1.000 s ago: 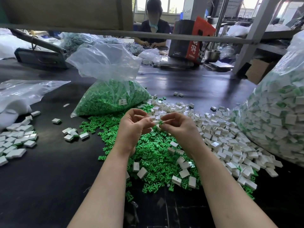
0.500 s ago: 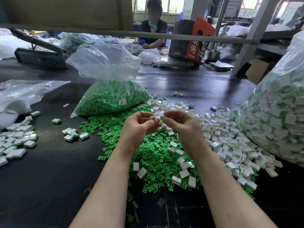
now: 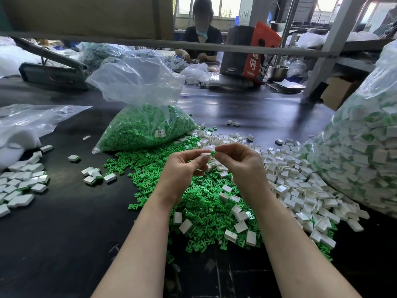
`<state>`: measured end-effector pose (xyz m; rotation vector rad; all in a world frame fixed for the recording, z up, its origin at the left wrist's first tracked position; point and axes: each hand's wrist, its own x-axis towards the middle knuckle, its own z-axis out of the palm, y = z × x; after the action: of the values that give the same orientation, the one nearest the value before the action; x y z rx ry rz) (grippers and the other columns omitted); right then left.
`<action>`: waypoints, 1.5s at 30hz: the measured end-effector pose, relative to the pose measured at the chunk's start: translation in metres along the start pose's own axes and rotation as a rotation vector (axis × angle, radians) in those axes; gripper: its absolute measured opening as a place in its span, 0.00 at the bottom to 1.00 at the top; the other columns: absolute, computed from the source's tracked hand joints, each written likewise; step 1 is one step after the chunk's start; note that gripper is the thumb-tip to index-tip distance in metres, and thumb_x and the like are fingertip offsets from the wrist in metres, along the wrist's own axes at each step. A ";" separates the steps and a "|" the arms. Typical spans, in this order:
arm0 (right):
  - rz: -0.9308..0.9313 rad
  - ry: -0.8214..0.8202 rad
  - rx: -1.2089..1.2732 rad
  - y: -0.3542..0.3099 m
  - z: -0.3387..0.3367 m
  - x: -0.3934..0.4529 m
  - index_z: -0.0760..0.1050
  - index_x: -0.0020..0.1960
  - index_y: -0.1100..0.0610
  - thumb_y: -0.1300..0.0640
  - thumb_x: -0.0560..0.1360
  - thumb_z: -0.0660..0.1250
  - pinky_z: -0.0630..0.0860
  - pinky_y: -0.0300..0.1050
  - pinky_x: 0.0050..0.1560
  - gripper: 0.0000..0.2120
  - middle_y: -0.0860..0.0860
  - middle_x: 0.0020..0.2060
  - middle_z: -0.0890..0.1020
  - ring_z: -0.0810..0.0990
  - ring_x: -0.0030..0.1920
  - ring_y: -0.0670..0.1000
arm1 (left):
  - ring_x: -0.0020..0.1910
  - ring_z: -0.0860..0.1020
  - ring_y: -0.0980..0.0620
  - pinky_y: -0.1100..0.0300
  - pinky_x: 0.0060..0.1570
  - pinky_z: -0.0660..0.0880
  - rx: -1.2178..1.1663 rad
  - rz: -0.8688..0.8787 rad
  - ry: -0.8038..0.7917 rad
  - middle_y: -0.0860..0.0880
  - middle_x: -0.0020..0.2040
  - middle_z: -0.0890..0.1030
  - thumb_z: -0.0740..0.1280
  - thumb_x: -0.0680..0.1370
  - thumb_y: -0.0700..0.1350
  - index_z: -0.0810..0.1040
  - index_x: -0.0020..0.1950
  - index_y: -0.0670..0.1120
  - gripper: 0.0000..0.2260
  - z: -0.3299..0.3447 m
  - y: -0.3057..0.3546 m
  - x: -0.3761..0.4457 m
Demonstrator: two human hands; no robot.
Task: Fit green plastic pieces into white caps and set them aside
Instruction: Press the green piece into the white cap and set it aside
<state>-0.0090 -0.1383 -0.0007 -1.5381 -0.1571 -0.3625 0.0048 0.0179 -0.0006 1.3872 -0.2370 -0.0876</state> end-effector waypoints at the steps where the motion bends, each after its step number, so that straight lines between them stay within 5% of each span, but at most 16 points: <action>1: -0.001 0.000 -0.002 0.000 0.000 0.000 0.83 0.48 0.59 0.66 0.73 0.72 0.77 0.34 0.46 0.05 0.51 0.42 0.86 0.84 0.43 0.47 | 0.38 0.81 0.54 0.64 0.38 0.77 -0.013 -0.002 0.002 0.47 0.39 0.85 0.72 0.68 0.48 0.86 0.45 0.50 0.08 0.000 -0.001 0.000; 13: 0.009 0.007 -0.020 0.001 0.000 0.000 0.83 0.46 0.59 0.65 0.72 0.74 0.78 0.35 0.44 0.04 0.50 0.39 0.86 0.84 0.41 0.46 | 0.38 0.84 0.51 0.63 0.38 0.80 -0.159 -0.045 0.034 0.45 0.39 0.85 0.72 0.68 0.43 0.81 0.49 0.40 0.12 0.003 -0.002 0.001; 25: 0.019 -0.071 -0.144 -0.001 -0.005 -0.001 0.83 0.47 0.55 0.63 0.72 0.74 0.81 0.40 0.48 0.06 0.51 0.41 0.86 0.85 0.44 0.50 | 0.40 0.84 0.49 0.63 0.40 0.79 0.066 0.045 0.029 0.43 0.40 0.86 0.73 0.73 0.40 0.84 0.48 0.42 0.04 -0.004 -0.006 0.003; 29: 0.071 -0.083 -0.189 0.002 -0.007 -0.001 0.83 0.46 0.56 0.61 0.73 0.74 0.76 0.32 0.39 0.03 0.49 0.38 0.86 0.84 0.38 0.44 | 0.39 0.84 0.49 0.63 0.40 0.79 0.111 0.061 0.037 0.42 0.40 0.85 0.73 0.74 0.37 0.84 0.46 0.42 0.03 -0.003 -0.005 0.003; 34: 0.114 -0.118 -0.239 0.006 -0.006 -0.001 0.83 0.44 0.58 0.62 0.73 0.73 0.77 0.35 0.39 0.01 0.53 0.37 0.86 0.84 0.37 0.47 | 0.37 0.84 0.51 0.65 0.37 0.79 0.152 0.037 0.034 0.44 0.37 0.85 0.71 0.75 0.35 0.82 0.46 0.40 0.02 -0.003 -0.010 0.002; 38: 0.109 -0.137 -0.332 0.010 -0.004 -0.001 0.83 0.42 0.59 0.63 0.73 0.74 0.82 0.42 0.44 0.02 0.54 0.36 0.86 0.85 0.39 0.53 | 0.38 0.84 0.48 0.59 0.41 0.82 0.192 0.012 0.035 0.43 0.38 0.85 0.71 0.75 0.34 0.82 0.45 0.40 0.02 -0.005 -0.017 0.003; 45: 0.082 -0.158 -0.471 0.012 -0.006 -0.001 0.84 0.43 0.58 0.62 0.72 0.75 0.80 0.37 0.41 0.01 0.51 0.36 0.86 0.85 0.37 0.48 | 0.39 0.85 0.43 0.55 0.44 0.83 0.252 -0.004 0.031 0.42 0.38 0.85 0.72 0.74 0.34 0.83 0.43 0.41 0.03 -0.006 -0.021 0.003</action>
<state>-0.0063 -0.1440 -0.0129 -2.0340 -0.1367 -0.2194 0.0110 0.0194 -0.0218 1.6389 -0.2251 -0.0404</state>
